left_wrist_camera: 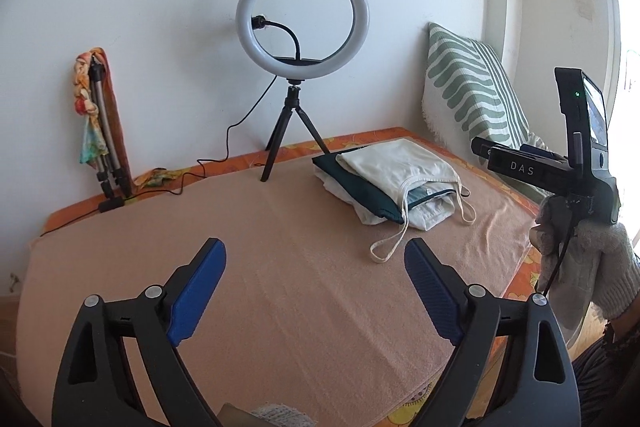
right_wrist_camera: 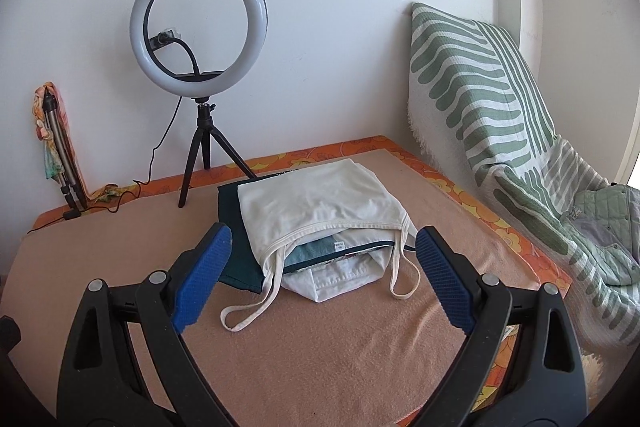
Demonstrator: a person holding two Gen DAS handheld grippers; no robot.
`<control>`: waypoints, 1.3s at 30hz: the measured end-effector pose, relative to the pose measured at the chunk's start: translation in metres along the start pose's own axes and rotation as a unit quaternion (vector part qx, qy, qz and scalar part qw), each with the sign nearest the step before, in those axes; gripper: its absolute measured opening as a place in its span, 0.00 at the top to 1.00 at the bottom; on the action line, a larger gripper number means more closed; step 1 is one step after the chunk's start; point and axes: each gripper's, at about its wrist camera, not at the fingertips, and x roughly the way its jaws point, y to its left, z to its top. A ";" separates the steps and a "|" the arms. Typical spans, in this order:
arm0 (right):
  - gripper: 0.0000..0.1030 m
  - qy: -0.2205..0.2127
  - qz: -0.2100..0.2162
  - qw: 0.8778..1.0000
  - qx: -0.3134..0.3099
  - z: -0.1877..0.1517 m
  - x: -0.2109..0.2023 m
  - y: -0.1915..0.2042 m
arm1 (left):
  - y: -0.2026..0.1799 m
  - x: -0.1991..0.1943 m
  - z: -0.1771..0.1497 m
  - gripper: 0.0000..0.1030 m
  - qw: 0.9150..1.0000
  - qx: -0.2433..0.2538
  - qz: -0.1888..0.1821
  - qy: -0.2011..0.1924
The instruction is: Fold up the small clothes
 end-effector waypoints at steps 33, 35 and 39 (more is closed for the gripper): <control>0.02 -0.040 0.007 0.999 -0.019 -0.008 -0.010 0.030 | 0.011 -0.005 -0.020 0.01 0.999 0.004 0.048 -0.017; 0.02 -0.042 0.005 0.999 -0.019 -0.008 -0.011 0.030 | 0.011 -0.005 -0.020 0.01 0.999 0.005 0.048 -0.018; 0.02 -0.042 0.005 0.999 -0.019 -0.008 -0.012 0.030 | 0.012 -0.004 -0.019 0.01 0.999 0.002 0.045 -0.015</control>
